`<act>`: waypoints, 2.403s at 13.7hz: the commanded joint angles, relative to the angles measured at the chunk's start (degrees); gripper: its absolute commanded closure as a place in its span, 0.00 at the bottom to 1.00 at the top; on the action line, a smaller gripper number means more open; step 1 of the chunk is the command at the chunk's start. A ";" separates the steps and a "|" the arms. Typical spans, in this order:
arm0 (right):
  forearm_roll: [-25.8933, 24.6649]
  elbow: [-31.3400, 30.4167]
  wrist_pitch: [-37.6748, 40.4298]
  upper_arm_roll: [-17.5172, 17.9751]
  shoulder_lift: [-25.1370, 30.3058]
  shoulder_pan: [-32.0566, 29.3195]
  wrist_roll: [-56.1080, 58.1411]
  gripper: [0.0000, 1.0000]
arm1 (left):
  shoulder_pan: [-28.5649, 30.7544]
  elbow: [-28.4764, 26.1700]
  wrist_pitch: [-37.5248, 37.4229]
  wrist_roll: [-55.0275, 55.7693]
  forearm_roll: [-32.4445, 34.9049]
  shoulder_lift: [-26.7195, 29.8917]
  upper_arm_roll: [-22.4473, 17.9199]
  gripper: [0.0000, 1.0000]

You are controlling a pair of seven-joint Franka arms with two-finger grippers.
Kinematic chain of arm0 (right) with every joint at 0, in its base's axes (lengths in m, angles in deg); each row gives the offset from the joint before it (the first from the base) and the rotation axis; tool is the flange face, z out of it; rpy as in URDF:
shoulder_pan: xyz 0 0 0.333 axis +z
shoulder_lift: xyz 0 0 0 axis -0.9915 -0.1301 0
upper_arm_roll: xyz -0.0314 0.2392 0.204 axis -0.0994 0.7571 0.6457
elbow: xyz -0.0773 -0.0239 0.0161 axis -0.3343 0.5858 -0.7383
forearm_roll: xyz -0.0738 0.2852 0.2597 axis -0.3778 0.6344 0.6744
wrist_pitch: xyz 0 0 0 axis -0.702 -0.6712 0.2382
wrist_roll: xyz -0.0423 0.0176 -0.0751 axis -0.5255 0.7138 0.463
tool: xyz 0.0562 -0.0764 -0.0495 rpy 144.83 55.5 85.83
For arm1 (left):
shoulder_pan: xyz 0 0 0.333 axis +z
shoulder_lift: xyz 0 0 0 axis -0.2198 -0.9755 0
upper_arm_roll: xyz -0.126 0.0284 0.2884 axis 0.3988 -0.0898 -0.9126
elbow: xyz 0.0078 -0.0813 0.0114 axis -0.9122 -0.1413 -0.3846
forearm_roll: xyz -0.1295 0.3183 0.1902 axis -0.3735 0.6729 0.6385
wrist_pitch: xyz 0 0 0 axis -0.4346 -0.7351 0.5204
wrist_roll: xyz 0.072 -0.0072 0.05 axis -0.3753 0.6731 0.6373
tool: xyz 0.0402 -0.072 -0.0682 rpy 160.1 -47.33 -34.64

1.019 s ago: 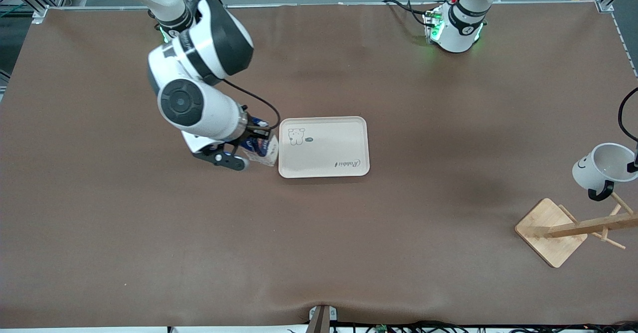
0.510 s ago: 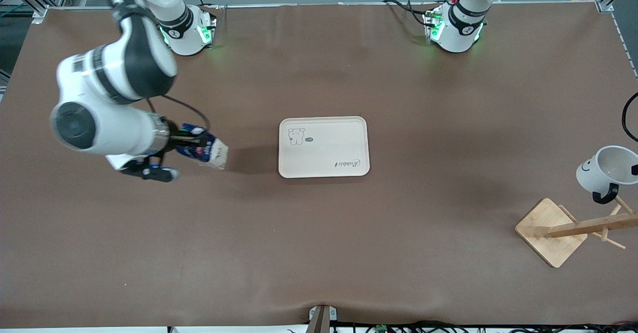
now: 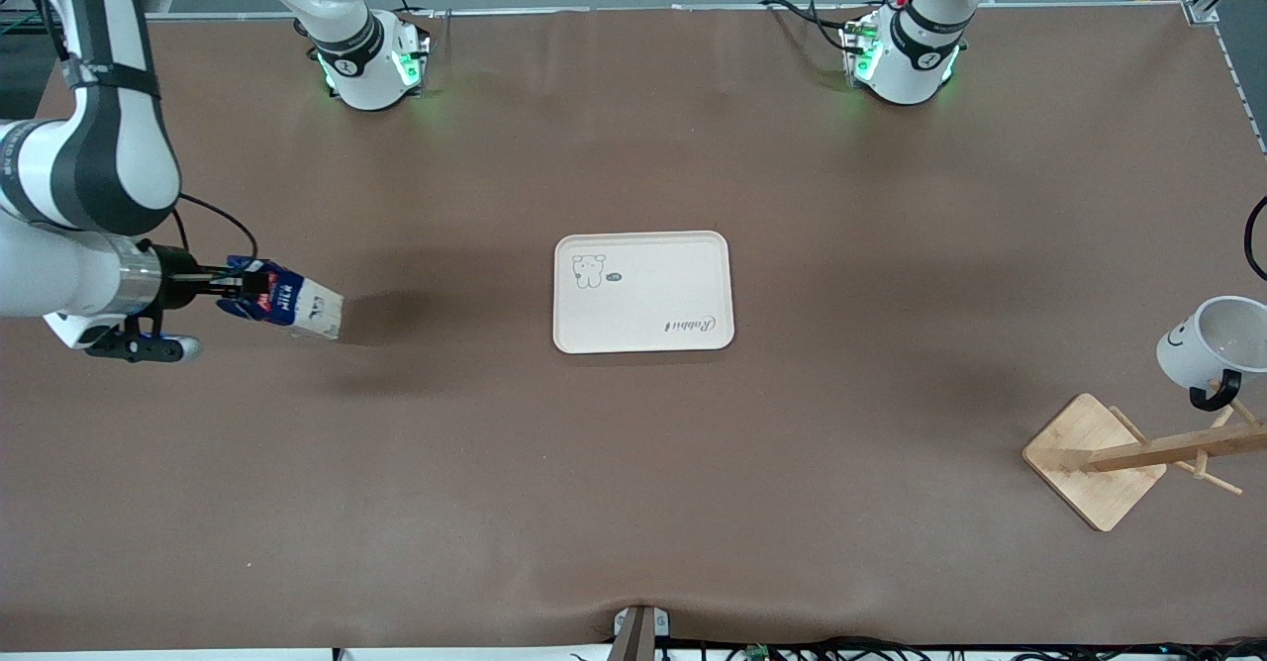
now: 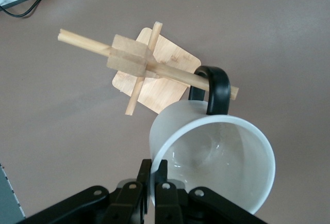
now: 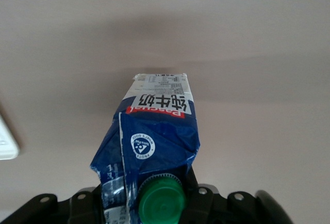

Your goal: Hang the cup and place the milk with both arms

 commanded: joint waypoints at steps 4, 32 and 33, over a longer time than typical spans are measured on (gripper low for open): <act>-7.66 -9.79 -8.87 1.18 2.67 -3.11 2.33 1.00 | -0.44 1.27 -0.24 -0.92 0.76 0.02 -0.40 0.00; -8.12 -14.10 -12.14 1.44 1.96 -6.36 6.37 0.08 | -17.37 -8.99 -17.04 33.01 -1.25 17.06 -0.80 0.00; -8.12 -14.10 -12.14 1.44 1.96 -6.36 6.37 0.05 | -20.27 -11.71 -15.64 33.01 -2.66 18.82 -4.14 0.00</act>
